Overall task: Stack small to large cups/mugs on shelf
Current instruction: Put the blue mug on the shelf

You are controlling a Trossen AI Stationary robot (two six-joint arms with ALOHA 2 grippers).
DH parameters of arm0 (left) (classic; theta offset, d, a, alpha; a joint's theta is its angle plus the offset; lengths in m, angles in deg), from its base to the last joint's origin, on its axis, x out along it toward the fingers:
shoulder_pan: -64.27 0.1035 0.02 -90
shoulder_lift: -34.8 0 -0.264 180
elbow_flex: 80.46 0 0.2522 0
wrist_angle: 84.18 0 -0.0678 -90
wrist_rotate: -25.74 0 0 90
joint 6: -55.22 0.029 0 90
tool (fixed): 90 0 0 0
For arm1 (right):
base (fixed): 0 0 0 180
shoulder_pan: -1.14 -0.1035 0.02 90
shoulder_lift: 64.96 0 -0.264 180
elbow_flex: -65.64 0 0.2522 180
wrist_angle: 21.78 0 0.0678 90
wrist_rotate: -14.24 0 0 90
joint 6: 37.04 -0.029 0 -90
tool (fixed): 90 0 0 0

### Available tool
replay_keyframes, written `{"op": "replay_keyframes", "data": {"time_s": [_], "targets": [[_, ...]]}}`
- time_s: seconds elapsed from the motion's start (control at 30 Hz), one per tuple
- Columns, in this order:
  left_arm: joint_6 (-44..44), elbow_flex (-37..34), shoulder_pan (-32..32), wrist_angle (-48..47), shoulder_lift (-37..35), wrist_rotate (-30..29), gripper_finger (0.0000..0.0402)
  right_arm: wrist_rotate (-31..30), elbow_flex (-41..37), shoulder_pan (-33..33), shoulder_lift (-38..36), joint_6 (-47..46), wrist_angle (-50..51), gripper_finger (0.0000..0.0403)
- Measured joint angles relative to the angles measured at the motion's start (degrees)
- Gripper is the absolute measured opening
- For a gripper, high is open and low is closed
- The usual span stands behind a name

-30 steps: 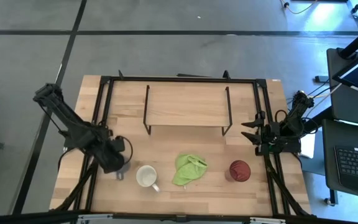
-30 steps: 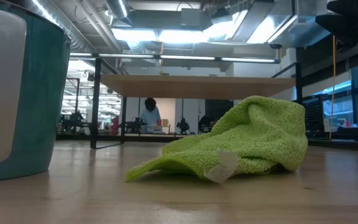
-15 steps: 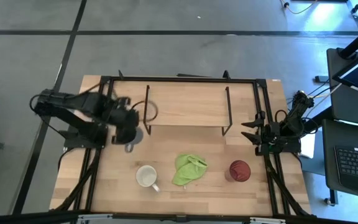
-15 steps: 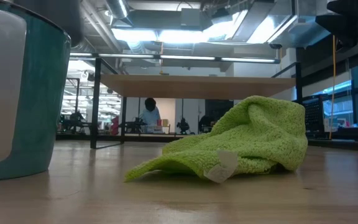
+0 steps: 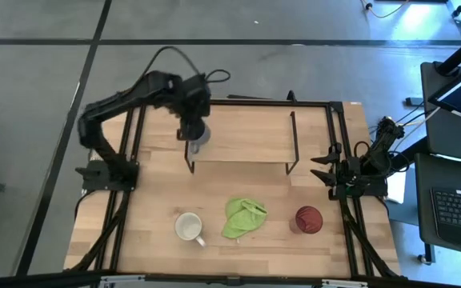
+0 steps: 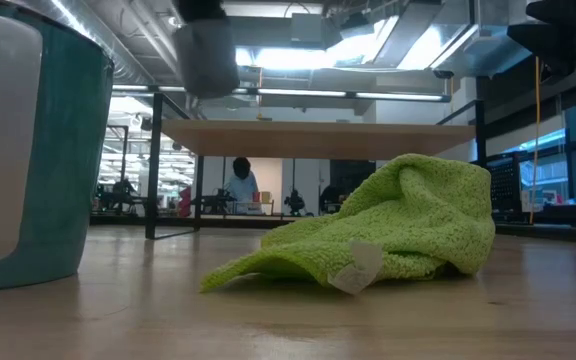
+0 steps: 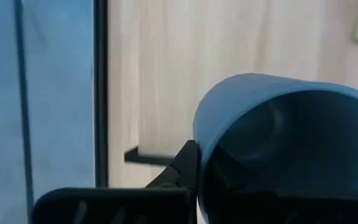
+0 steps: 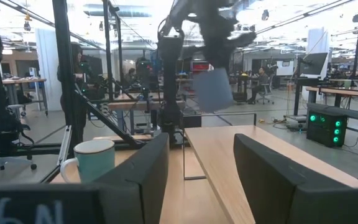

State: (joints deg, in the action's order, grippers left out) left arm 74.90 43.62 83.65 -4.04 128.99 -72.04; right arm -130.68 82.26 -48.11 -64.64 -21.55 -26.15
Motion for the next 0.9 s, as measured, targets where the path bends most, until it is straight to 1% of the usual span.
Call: {"op": "replay_keyframes", "data": {"time_s": [0.1,0.27,0.53,0.67,0.73,0.9], "targets": [[-0.72,1.85,2.06,-4.24,3.76,0.06,0.0001,0.00,0.00,0.00,0.00,-0.02,0.00,0.0181],[0.38,3.00,0.92,-2.72,5.66,3.64,0.0002,0.00,0.00,0.02,0.00,-0.02,0.00,0.0181],[2.40,7.72,-1.03,-3.17,10.44,3.24,0.0002,0.02,0.00,0.00,-0.01,-0.01,0.00,0.0181],[2.89,8.97,-0.20,-0.64,12.76,3.41,0.0002,0.02,0.00,0.01,-0.01,-0.01,0.00,0.0181],[3.02,9.77,0.68,-0.71,13.32,4.29,0.0002,0.00,0.00,0.02,0.00,0.00,0.00,0.0181],[2.91,11.51,2.28,-0.83,15.46,4.10,0.0002,0.00,0.00,0.02,0.00,-0.01,0.00,0.0181]]}}
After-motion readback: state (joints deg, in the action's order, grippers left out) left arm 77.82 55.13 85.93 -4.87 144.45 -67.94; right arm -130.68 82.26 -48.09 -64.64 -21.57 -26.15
